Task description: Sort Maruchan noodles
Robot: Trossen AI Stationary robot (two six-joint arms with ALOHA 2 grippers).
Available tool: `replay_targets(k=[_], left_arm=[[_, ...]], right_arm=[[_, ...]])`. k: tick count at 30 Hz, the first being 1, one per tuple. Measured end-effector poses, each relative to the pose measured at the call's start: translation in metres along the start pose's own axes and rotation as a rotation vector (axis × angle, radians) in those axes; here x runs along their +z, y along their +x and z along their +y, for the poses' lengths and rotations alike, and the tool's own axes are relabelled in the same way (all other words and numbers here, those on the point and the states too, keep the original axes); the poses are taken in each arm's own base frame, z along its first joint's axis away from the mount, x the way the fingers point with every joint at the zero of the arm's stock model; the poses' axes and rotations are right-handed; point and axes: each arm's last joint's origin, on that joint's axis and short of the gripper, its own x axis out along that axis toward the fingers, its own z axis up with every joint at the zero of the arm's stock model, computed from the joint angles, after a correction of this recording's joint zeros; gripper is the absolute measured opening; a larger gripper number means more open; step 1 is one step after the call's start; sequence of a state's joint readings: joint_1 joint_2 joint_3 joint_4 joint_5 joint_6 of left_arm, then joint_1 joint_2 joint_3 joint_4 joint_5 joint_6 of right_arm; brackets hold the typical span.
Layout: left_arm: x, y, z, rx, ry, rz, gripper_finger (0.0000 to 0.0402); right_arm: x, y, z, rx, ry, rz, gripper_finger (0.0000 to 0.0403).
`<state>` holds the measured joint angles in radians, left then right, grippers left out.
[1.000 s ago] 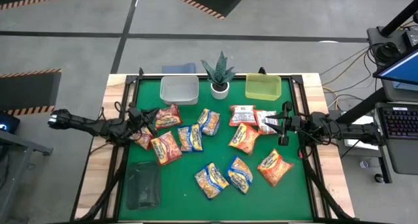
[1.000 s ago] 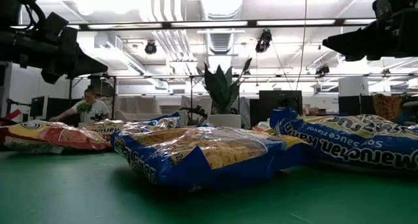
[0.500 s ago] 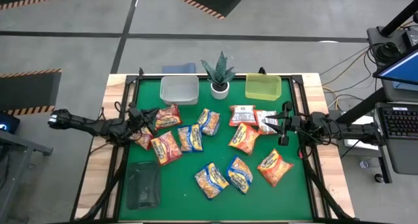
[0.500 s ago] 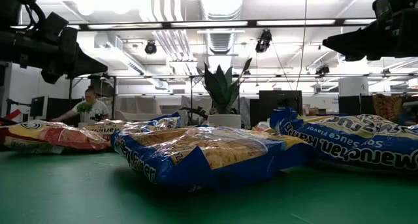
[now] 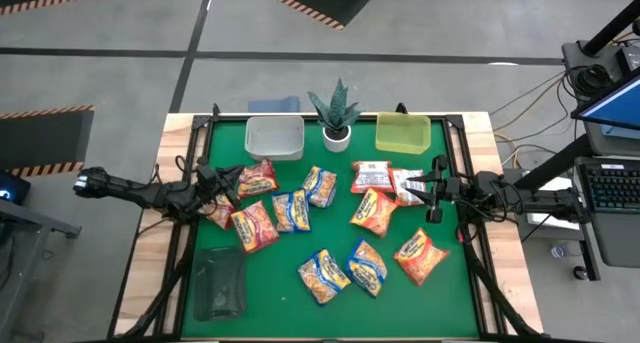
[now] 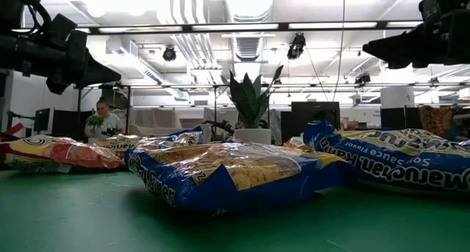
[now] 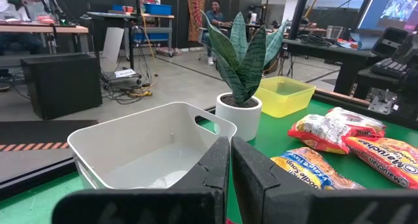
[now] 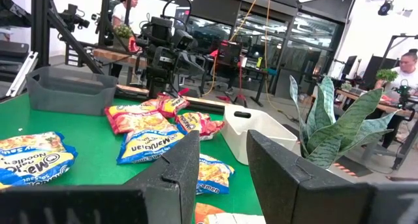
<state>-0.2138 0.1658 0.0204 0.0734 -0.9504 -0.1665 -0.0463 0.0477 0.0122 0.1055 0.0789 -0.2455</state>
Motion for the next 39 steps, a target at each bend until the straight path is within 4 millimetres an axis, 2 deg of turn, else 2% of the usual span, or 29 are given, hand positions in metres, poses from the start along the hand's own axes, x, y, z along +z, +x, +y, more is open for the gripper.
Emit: replay_targets(k=[25, 28, 30, 32, 35, 39], left_arm=[[0.000, 0.000, 0.000, -0.001, -0.016, 0.000, 0.0000], [0.002, 0.000, -0.002, -0.054, -0.309, 0.003, 0.0000], [0.004, 0.000, -0.003, -0.086, -0.562, 0.004, 0.0000], [0.007, 0.000, -0.003, -0.090, -0.742, -0.011, 0.0000], [0.011, 0.000, -0.002, -0.057, -0.790, -0.057, 0.0000], [0.014, -0.001, 0.001, 0.031, -0.834, -0.123, 0.0000]], right_arm=[[0.000, 0.000, 0.000, 0.000, 0.002, 0.000, 0.0116], [0.000, 0.000, 0.000, 0.002, 0.073, -0.001, 0.0116], [0.000, 0.000, 0.000, 0.001, 0.207, -0.005, 0.0116], [0.000, 0.000, 0.000, 0.001, 0.345, -0.005, 0.0116], [0.001, 0.000, 0.000, 0.001, 0.486, -0.005, 0.0116], [0.001, 0.000, 0.000, 0.000, 0.474, -0.005, 0.0116]])
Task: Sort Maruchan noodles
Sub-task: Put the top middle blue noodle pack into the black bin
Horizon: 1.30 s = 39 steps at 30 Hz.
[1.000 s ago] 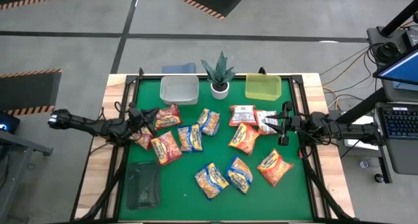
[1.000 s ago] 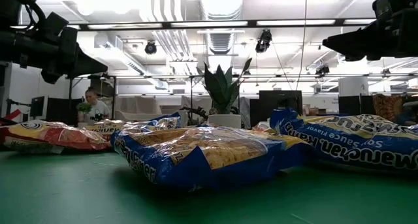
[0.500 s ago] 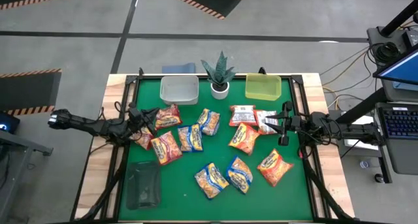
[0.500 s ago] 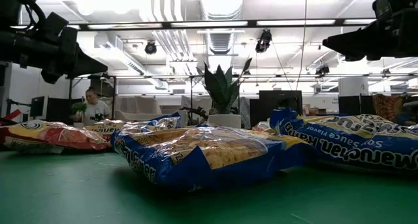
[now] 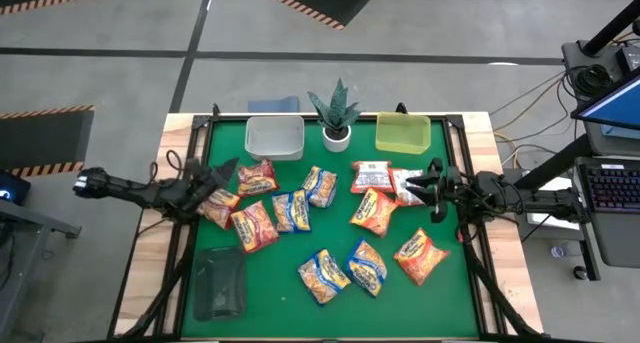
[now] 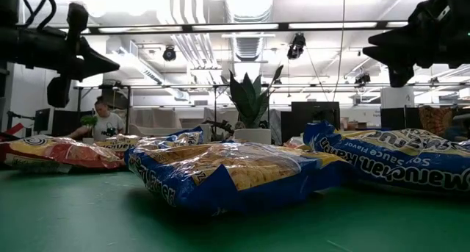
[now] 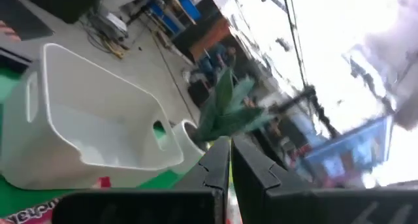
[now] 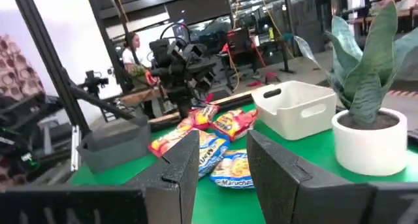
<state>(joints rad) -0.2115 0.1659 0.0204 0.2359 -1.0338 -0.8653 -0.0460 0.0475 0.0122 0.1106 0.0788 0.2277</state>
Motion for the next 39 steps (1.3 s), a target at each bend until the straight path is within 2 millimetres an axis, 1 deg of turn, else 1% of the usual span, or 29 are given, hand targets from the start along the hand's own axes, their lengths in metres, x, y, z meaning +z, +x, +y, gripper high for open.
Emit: replay_targets(k=[2, 3, 5, 8, 15, 17, 19, 23, 25, 29, 33, 36, 39], left_arm=[[0.001, 0.000, -0.001, -0.008, -0.047, -0.008, 0.0000], [0.002, 0.000, -0.003, -0.015, -0.070, -0.012, 0.0000], [0.004, 0.000, -0.006, -0.035, -0.111, -0.024, 0.0000], [0.006, 0.001, -0.011, -0.059, -0.074, -0.048, 0.0000], [0.008, 0.006, -0.028, -0.173, -0.008, -0.091, 0.0000], [0.007, 0.008, -0.032, -0.201, 0.017, -0.099, 0.0000], [0.004, 0.010, -0.036, -0.221, 0.043, -0.102, 0.0000], [-0.003, 0.021, -0.057, -0.201, 0.117, -0.074, 0.0000], [-0.007, 0.029, -0.074, -0.195, 0.193, -0.058, 0.0000], [-0.018, 0.047, -0.110, -0.193, 0.407, -0.016, 0.0000], [-0.036, 0.067, -0.141, -0.140, 0.654, 0.081, 0.0000], [-0.053, 0.081, -0.156, -0.078, 0.844, 0.191, 0.0000], [-0.072, 0.092, -0.165, -0.032, 1.005, 0.311, 0.0000]], right_arm=[[0.002, 0.000, 0.000, -0.005, -0.068, -0.025, 0.0116], [0.005, 0.000, 0.000, -0.022, -0.070, -0.052, 0.0116], [0.009, -0.001, -0.002, -0.105, -0.002, -0.112, 0.0115], [0.013, -0.001, -0.005, -0.226, 0.090, -0.187, 0.0110], [0.020, 0.003, -0.004, -0.220, 0.193, -0.263, 0.0079], [0.021, 0.005, -0.003, -0.218, 0.197, -0.269, 0.0070], [0.022, 0.009, -0.003, -0.228, 0.192, -0.238, 0.0062], [0.032, 0.020, 0.001, -0.246, 0.193, -0.180, 0.0050], [0.032, 0.029, 0.001, -0.274, 0.174, -0.094, 0.0046], [0.035, 0.045, 0.003, -0.336, 0.159, 0.090, 0.0040], [0.040, 0.055, 0.005, -0.391, 0.173, 0.226, 0.0038], [0.044, 0.062, 0.006, -0.436, 0.191, 0.323, 0.0038], [0.044, 0.068, 0.007, -0.471, 0.200, 0.414, 0.0038]])
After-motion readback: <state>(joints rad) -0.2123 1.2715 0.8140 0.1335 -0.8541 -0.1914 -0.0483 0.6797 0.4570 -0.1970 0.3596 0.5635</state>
